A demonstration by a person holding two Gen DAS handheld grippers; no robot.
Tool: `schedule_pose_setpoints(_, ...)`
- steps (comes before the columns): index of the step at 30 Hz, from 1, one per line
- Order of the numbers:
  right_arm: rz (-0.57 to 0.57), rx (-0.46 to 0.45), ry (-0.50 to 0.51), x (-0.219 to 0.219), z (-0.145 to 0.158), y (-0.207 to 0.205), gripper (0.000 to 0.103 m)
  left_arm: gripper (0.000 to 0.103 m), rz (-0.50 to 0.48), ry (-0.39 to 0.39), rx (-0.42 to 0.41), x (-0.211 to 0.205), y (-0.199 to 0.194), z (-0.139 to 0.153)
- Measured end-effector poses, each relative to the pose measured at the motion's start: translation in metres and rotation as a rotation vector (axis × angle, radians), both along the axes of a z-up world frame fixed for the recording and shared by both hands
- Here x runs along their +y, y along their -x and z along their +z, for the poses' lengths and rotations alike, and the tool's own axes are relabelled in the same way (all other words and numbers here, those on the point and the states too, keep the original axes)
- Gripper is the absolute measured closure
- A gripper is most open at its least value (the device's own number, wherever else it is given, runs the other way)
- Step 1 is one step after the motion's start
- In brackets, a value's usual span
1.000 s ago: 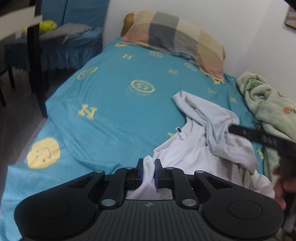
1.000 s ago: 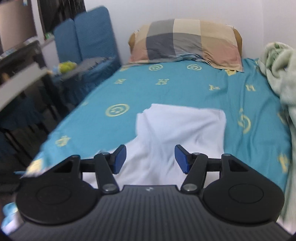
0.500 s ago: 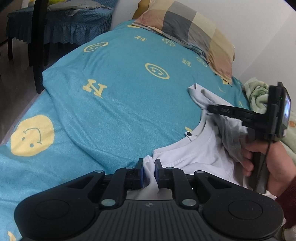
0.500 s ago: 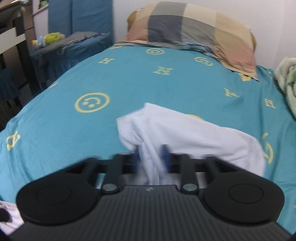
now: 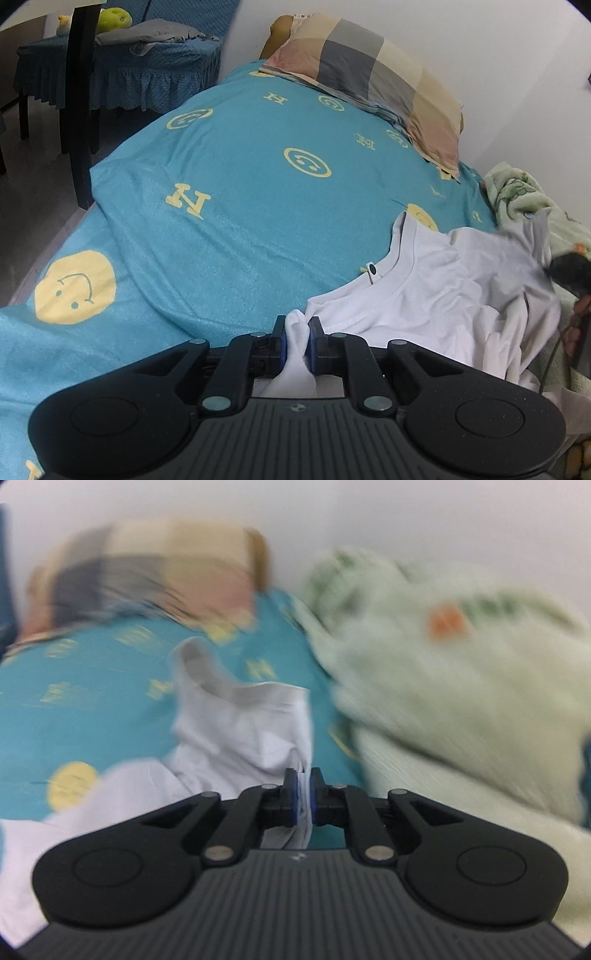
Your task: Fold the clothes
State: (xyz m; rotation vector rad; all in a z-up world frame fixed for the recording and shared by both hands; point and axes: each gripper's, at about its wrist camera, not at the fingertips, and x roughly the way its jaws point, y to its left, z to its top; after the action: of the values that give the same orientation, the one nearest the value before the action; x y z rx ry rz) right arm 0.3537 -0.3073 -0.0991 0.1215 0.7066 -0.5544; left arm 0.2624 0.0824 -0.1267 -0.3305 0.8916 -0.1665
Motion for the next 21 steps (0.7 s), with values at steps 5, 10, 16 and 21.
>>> schedule_pose_setpoints(5, 0.026, -0.142, -0.065, -0.006, 0.01, 0.017, 0.054, 0.091, 0.009, 0.013, 0.01, 0.002, -0.001, -0.001)
schedule_pose_setpoints(10, 0.254, -0.225, -0.007, 0.059, 0.019, -0.008, 0.023, 0.091, 0.014, 0.023, 0.026, 0.004, -0.005, -0.006)
schedule_pose_setpoints(16, 0.623, 0.003, -0.108, 0.153, -0.021, -0.07, 0.026, 0.091, 0.025, 0.037, 0.04, 0.007, -0.01, -0.014)
schedule_pose_setpoints(21, 0.73, 0.144, -0.099, 0.191, -0.05, -0.101, 0.035, 0.091, 0.03, 0.047, 0.041, 0.008, -0.012, -0.018)
